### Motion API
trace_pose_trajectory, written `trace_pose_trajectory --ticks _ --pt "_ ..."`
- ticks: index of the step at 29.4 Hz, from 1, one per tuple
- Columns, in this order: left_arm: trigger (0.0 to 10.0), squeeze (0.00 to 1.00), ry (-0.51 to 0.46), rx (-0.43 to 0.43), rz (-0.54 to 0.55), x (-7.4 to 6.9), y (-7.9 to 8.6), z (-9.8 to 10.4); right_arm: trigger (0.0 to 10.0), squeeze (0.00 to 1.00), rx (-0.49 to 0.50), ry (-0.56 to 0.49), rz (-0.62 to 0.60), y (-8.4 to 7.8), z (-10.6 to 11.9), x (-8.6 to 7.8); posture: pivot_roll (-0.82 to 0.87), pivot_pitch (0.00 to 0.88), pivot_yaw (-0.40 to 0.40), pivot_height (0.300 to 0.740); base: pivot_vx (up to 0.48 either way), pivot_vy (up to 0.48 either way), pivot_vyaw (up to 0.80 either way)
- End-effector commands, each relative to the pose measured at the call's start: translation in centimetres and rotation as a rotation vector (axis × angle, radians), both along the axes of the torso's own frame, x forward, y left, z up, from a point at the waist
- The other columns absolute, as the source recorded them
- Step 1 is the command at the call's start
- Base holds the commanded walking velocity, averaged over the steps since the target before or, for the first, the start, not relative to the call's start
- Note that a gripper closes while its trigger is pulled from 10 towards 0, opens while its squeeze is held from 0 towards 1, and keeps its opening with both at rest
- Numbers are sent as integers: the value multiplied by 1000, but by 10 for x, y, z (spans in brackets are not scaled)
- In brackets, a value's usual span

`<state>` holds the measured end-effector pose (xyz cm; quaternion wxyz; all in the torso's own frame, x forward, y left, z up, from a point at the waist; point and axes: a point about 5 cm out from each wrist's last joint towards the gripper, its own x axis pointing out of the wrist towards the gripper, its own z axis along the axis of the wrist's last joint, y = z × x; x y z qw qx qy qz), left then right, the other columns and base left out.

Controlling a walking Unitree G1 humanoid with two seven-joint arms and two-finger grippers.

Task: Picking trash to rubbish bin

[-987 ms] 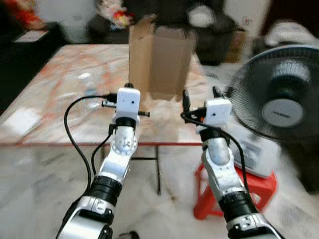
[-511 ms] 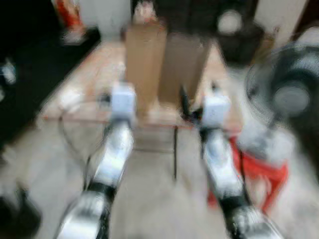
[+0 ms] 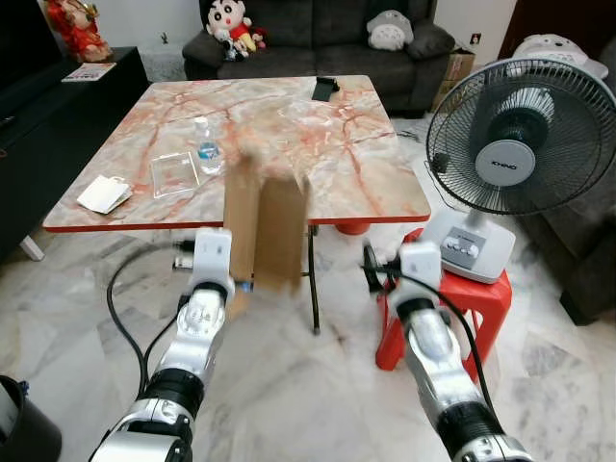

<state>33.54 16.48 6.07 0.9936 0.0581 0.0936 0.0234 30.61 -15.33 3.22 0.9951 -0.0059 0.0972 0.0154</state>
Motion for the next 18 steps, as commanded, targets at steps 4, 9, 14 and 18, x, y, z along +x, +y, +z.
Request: trace_pose_trajectory --ticks 4,9,14,18 --pt "10000 0 220 -15 37 -28 22 -44 10000 0 31 262 -51 -16 -48 -34 -98 30 7 740 0 0 0" --pt "10000 0 430 32 81 -70 39 -86 10000 0 17 505 -79 -26 -90 -83 -98 31 9 740 0 0 0" --pt "10000 0 502 45 94 -89 44 -101 10000 0 31 588 -88 -27 -103 -104 -98 30 8 740 0 0 0" --pt "10000 0 591 84 95 -107 48 -114 10000 0 15 695 -97 -28 -117 -127 -92 30 11 740 0 0 0"
